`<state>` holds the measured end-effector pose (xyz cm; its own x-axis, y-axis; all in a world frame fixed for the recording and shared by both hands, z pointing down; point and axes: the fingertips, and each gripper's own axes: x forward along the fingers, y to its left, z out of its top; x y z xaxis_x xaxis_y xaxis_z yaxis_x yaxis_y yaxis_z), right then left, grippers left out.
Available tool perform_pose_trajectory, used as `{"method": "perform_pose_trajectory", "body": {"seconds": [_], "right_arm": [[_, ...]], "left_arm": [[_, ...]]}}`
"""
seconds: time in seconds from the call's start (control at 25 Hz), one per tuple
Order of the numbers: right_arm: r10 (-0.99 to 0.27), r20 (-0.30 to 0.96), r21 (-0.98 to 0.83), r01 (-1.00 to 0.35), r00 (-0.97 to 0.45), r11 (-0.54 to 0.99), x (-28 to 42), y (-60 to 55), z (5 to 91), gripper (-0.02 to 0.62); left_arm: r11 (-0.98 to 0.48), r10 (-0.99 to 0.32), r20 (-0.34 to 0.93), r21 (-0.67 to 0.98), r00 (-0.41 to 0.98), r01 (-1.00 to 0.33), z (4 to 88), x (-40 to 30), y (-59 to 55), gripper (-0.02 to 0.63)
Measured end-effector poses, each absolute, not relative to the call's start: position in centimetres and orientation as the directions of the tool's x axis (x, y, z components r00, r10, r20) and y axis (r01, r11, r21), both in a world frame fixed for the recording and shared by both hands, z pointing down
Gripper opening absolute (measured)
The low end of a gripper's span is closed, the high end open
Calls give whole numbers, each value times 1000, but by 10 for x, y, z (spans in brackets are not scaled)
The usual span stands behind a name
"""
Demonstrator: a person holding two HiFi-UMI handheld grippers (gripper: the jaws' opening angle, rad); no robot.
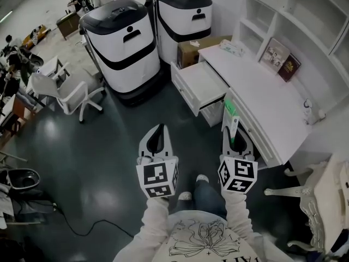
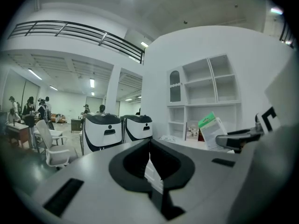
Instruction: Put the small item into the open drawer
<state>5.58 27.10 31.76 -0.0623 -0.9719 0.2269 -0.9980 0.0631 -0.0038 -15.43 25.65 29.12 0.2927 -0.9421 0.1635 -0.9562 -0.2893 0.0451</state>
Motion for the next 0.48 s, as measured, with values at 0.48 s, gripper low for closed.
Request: {"method": "perform_pose_trajectory", "body": {"seconds": [0.48], "right_arm": [[-962, 254, -20, -995, -98, 96, 72, 184, 337, 92]], "left_arm": [[-254, -946, 197, 46, 258, -966, 310, -140, 178, 6]]}}
